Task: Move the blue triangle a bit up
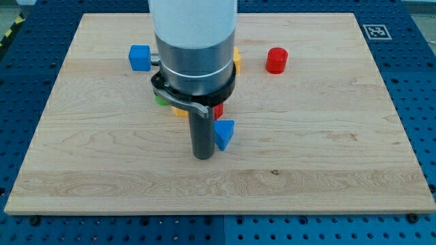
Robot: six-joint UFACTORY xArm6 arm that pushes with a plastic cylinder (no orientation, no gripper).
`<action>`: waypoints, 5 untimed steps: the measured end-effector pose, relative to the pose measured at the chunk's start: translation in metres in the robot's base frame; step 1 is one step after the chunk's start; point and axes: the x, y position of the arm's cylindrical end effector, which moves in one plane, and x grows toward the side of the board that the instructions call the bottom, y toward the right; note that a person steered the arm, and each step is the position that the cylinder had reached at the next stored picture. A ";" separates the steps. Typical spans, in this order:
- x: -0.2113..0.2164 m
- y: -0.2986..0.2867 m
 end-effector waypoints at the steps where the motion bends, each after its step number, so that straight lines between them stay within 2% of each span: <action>1: -0.002 0.013; 3: -0.003 0.056; 5: -0.025 0.034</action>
